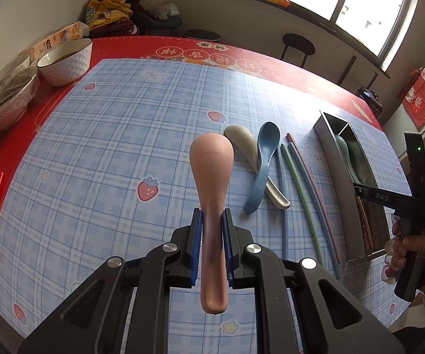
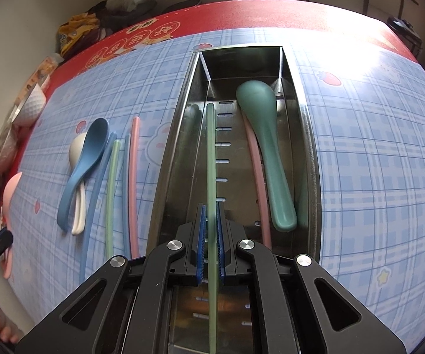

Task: Organize utensils
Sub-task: 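Lower the green chopstick into the steel basket and open the right tool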

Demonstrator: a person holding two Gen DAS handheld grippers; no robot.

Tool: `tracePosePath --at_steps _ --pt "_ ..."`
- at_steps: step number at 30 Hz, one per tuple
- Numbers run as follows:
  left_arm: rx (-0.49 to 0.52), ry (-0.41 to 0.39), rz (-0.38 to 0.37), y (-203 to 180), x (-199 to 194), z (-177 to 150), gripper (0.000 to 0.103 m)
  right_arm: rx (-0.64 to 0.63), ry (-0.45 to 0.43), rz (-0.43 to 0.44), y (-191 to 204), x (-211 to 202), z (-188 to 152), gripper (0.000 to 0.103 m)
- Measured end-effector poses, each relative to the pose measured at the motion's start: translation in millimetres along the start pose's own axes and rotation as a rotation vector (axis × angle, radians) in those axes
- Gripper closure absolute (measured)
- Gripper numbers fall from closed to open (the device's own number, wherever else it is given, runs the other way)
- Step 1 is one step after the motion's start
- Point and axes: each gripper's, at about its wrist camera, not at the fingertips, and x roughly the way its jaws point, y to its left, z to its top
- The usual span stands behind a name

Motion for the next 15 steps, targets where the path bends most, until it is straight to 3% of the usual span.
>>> tracePosePath --at_steps 11,13,14,15 --pt "0.027 0.002 -0.036 -24.4 6.3 11.1 0.090 0.002 -0.068 -0.001 -8.6 -39.9 -7.7 0.093" --pt "0.029 0.002 -0.048 -30.0 7.3 15.1 0.090 0.000 -0.089 0.009 -9.8 -50.5 -9.1 0.076" --pt "0.031 0.002 -0.054 -33.4 7.9 16.9 0.090 -0.001 -0.107 0.011 -10.8 -56.7 -10.1 0.057" --pt "0.033 0.003 -0.061 -36.7 8.5 18.6 0.090 -0.004 -0.125 0.009 -11.7 -62.6 -11.5 0.052"
